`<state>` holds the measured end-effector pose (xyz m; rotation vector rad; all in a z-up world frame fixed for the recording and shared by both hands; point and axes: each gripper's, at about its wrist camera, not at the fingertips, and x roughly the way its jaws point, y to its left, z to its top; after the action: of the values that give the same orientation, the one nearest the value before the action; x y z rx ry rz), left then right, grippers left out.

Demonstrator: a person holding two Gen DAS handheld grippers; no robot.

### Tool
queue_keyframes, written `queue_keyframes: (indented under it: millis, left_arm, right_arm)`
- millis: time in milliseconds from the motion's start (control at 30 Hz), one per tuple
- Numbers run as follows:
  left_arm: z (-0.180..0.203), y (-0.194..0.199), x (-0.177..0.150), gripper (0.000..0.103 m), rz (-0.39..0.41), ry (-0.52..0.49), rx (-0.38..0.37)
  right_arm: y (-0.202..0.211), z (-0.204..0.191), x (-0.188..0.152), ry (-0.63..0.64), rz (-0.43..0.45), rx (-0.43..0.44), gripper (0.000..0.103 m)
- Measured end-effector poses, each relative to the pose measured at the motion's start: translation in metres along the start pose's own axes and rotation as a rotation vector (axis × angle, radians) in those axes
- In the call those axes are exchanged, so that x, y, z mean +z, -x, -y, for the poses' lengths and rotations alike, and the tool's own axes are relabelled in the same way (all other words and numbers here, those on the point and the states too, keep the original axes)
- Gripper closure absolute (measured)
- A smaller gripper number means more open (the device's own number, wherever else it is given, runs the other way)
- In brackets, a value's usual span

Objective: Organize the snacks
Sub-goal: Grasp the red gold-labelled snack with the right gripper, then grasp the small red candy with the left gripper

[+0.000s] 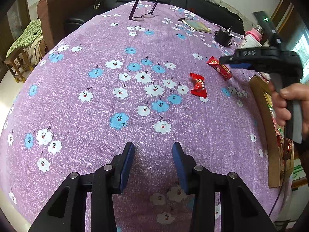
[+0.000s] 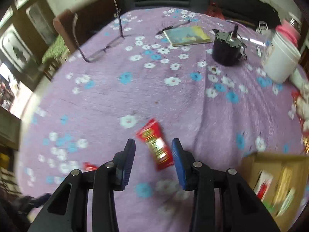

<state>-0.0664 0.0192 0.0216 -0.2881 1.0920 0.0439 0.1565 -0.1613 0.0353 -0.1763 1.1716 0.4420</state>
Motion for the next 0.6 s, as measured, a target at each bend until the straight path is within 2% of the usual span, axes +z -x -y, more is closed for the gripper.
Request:
queue_keyframes:
  millis: [133,200,233,367,600]
  left_arm:
    - [0.0,0.003,0.0,0.06,0.007,0.007,0.005]
    - [0.0,0.003,0.0,0.06,0.007,0.011,0.007]
    - [0.001,0.004,-0.001,0.059,0.007,0.012,0.007]
    - [0.001,0.004,0.0,0.059,0.008,0.018,0.01]
    - [0.002,0.001,0.007,0.06,0.008,0.026,0.007]
  right_arm:
    - [-0.016,-0.001,0.0,0.022,-0.02,-0.015,0.066]
    - [-0.019,0.001,-0.001,0.01,-0.015,-0.012,0.085]
    - [-0.02,0.0,-0.001,0.015,-0.017,-0.018,0.086]
    - [-0.015,-0.008,-0.016,-0.008,-0.05,0.054,0.086]
    - [-0.005,-0.073,-0.058,0.096,-0.099,0.184,0.086]
